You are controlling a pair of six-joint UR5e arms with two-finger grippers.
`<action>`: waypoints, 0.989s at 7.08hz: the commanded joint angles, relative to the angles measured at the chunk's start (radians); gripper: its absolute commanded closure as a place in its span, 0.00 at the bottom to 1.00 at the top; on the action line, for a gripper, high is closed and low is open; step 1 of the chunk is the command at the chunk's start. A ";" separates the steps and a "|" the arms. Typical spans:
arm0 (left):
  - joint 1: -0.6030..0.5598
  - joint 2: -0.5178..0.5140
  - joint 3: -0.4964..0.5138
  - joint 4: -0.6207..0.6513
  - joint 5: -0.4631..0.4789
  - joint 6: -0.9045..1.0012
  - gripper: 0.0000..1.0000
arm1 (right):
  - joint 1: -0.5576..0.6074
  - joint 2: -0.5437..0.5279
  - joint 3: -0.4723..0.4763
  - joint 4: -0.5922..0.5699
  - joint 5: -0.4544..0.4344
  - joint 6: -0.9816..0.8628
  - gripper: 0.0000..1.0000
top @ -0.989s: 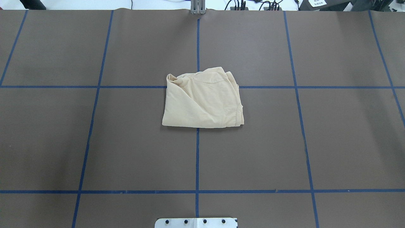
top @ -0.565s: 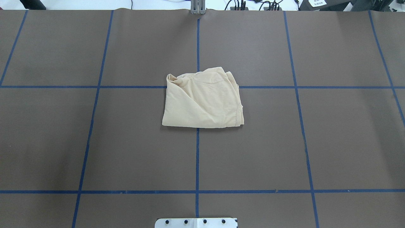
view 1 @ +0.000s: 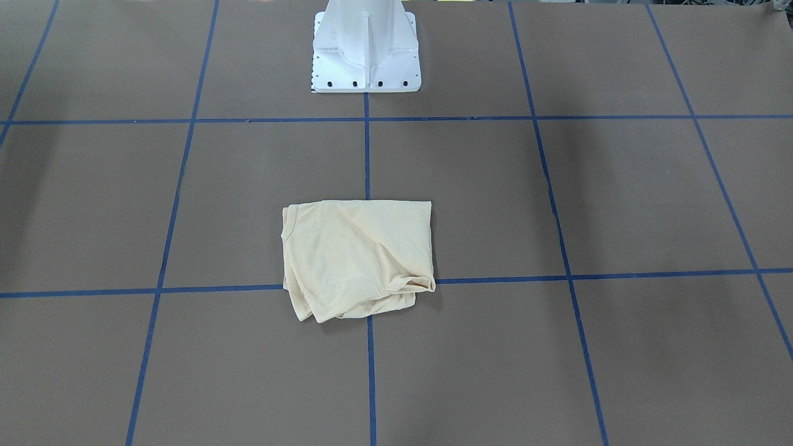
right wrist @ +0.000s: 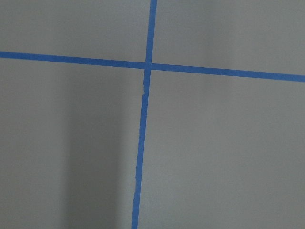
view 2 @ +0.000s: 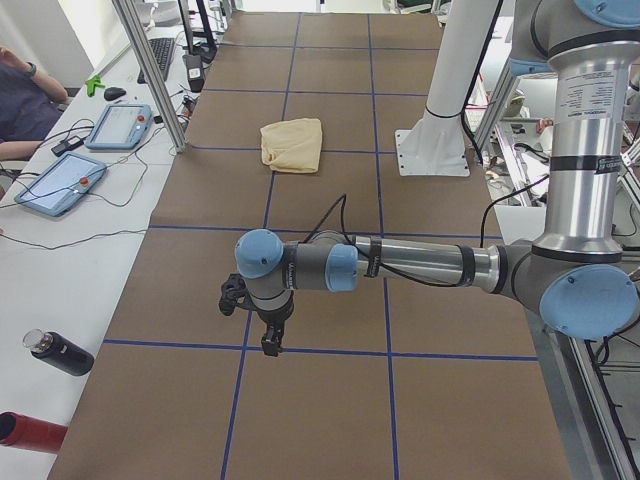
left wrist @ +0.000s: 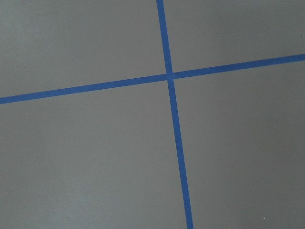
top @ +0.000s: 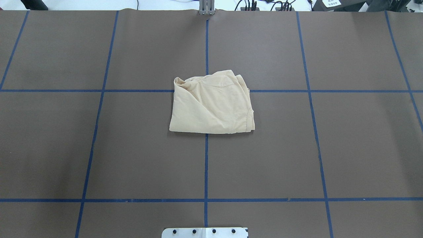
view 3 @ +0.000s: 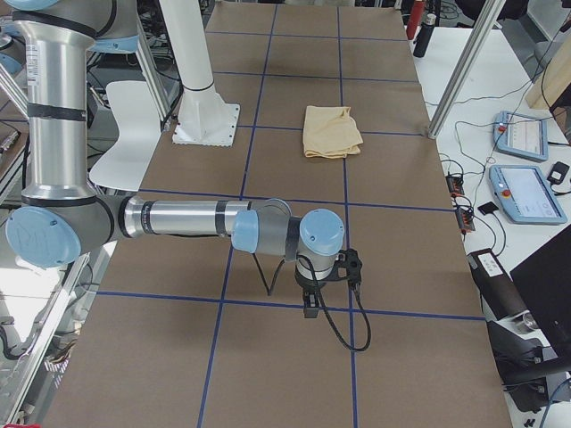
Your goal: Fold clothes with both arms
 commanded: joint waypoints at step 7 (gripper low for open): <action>0.000 0.000 -0.002 0.002 -0.003 -0.097 0.00 | 0.000 -0.001 0.008 0.001 0.006 0.002 0.00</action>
